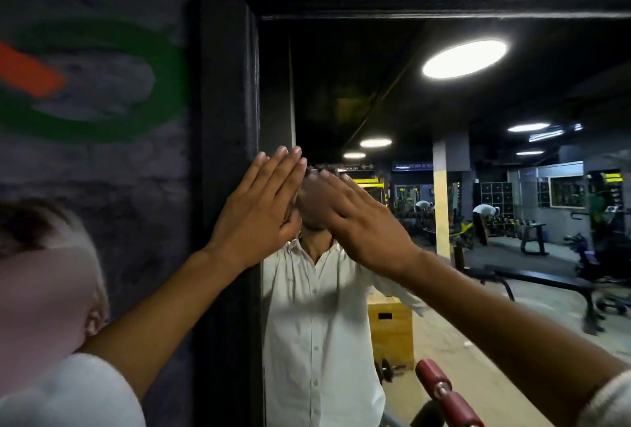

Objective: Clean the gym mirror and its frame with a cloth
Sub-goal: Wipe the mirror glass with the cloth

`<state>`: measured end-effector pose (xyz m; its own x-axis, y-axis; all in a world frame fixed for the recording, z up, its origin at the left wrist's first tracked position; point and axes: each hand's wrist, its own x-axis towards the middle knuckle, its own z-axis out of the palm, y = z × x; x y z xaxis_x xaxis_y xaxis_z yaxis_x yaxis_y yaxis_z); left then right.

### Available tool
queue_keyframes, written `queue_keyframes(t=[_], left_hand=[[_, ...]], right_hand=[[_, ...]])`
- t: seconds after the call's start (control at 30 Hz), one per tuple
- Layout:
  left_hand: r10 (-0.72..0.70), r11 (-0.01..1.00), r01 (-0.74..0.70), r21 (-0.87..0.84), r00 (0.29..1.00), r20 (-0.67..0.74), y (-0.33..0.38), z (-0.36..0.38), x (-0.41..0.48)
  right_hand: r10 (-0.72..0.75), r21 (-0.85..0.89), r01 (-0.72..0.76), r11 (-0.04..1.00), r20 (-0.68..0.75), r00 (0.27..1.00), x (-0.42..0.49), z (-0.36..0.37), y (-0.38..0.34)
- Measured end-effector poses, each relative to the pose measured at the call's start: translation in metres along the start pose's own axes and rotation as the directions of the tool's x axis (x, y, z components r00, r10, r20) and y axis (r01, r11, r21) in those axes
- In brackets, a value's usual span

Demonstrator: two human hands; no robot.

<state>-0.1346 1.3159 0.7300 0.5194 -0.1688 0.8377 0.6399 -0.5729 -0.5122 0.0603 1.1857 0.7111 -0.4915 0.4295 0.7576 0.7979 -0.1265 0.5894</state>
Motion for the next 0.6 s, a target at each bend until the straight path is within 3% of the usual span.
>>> queue_keyframes(t=[0.07,0.13,0.2,0.27,0.33,0.43,0.53,0.6], left_hand=[[-0.001,1.000,0.001,0.007,1.000,0.011,0.001,0.003,0.001],[-0.016,1.000,0.016,-0.004,1.000,0.000,0.005,0.008,-0.003],[-0.026,1.000,0.026,-0.008,1.000,-0.003,0.013,0.011,-0.015],[-0.009,1.000,0.009,-0.003,1.000,0.014,0.024,0.015,-0.036],[0.028,1.000,-0.028,-0.011,0.999,0.032,0.036,0.018,-0.065],[0.084,0.996,-0.083,-0.017,0.994,0.065,0.059,0.023,-0.121],[0.120,0.993,-0.116,-0.039,0.985,0.125,0.082,0.025,-0.165],[0.112,0.993,-0.104,-0.060,0.982,0.151,0.091,0.026,-0.178]], right_hand=[[-0.030,-0.081,0.028,0.996,-0.031,0.999,0.002,-0.011,0.032],[0.162,-0.076,-0.173,0.982,-0.127,0.979,0.013,-0.025,0.060],[0.365,0.047,-0.363,0.931,-0.194,0.911,0.017,-0.030,0.062],[0.424,0.130,-0.405,0.905,-0.210,0.881,0.003,-0.015,0.037],[0.332,0.155,-0.306,0.939,-0.192,0.923,-0.035,0.011,-0.006],[0.055,0.169,-0.050,0.984,-0.026,0.998,-0.122,0.045,-0.076],[-0.248,0.167,0.229,0.959,0.107,0.963,-0.175,0.051,-0.103],[-0.308,0.145,0.293,0.945,0.095,0.947,-0.167,0.046,-0.090]])
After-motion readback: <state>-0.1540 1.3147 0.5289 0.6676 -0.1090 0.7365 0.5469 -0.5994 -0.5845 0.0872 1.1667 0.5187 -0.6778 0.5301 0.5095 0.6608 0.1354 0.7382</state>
